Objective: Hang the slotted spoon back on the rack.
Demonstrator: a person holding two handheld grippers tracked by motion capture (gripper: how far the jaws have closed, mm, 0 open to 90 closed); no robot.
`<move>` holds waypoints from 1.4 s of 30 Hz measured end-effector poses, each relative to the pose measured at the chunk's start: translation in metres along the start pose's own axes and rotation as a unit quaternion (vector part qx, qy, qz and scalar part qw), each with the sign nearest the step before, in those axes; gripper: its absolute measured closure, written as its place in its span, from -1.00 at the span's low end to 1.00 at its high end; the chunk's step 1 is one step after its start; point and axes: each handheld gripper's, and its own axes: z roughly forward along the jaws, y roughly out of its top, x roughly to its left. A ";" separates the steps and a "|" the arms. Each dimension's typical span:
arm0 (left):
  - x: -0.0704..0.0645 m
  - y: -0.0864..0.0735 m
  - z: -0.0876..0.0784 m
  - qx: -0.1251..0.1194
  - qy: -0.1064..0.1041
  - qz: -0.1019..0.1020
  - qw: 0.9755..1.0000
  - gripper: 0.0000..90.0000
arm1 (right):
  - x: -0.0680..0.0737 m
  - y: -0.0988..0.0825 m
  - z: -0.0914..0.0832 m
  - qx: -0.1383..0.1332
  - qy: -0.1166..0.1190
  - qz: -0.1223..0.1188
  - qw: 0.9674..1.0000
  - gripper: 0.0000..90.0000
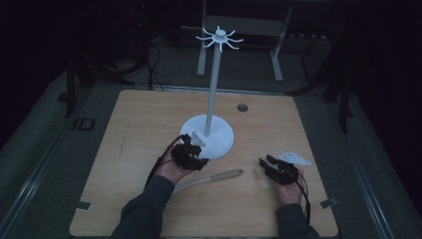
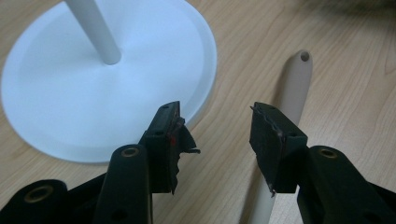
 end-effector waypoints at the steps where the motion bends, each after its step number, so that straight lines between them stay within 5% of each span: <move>1: -0.001 0.001 0.001 0.001 -0.001 0.001 1.000 0.18 | 0.000 0.000 0.000 0.000 0.000 0.000 1.000 0.33; 15: -0.011 0.006 0.015 0.041 -0.022 0.029 0.998 0.21 | 0.000 0.000 0.000 0.000 0.002 -0.001 1.000 0.32; 27: -0.017 0.005 0.031 0.086 -0.033 0.053 0.994 0.32 | 0.000 0.000 0.000 0.000 0.004 0.000 1.000 0.31; 42: -0.031 0.010 0.045 0.139 -0.064 0.089 0.984 0.53 | -0.001 0.000 0.000 -0.001 0.006 0.000 1.000 0.29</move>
